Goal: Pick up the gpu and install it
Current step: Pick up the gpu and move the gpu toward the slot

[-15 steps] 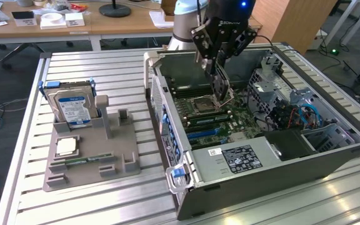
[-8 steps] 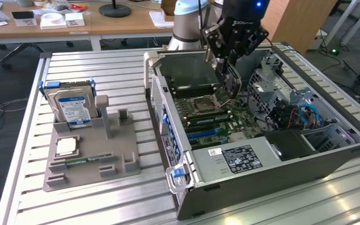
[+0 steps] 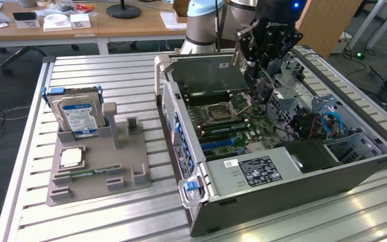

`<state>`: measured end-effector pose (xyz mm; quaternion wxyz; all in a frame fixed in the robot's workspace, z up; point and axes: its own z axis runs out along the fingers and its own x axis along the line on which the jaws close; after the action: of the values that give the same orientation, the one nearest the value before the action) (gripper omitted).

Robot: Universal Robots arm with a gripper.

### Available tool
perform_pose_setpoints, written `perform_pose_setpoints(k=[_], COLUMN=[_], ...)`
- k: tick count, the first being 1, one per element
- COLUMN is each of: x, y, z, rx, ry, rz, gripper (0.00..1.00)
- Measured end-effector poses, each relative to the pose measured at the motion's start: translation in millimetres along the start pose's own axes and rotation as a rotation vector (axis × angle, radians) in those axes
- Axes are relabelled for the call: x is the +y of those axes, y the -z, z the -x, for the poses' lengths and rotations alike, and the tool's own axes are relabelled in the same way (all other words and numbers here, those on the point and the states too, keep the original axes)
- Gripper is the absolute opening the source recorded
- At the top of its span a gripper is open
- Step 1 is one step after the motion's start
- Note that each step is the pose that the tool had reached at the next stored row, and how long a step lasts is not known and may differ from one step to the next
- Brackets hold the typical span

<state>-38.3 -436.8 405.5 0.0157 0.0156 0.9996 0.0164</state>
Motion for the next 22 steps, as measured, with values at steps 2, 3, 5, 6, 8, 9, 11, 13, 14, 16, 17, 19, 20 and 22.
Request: perform_pose_setpoints(k=[2,3,5,6,8,9,11,13,14,16,17,19,20,22], x=[0.3,0.4,0.7,0.8,1.1,1.2,1.6,1.8,1.9,2.0,2.0,2.0,2.0,2.0], y=[-0.3,-0.4,-0.7,-0.9,-1.2,-1.3,-1.6,-1.9,-2.0,-2.0,-2.0,-2.1,-2.1,-2.1], z=[9.0,13.4,22.4,26.9,36.3,40.8,49.5,57.1,60.7,63.9,63.8,63.8,63.9,63.9], rx=[0.0,0.0,0.0,0.0,0.0,0.0,0.0,0.0,0.0,0.0,0.0001,0.0,0.0,0.0], ry=[0.0,0.0,0.0,0.0,0.0,0.0,0.0,0.0,0.0,0.0,0.0,0.0,0.0,0.0], rz=[0.0001,0.0,0.0,0.0001,0.0003,0.0004,0.0004,0.0005,0.0005,0.0003,0.0003,0.0005,0.0004,0.0005], gripper=[0.26,0.26,0.26,0.26,0.26,0.26,0.26,0.26,0.26,0.26,0.26,0.26,0.26,0.26])
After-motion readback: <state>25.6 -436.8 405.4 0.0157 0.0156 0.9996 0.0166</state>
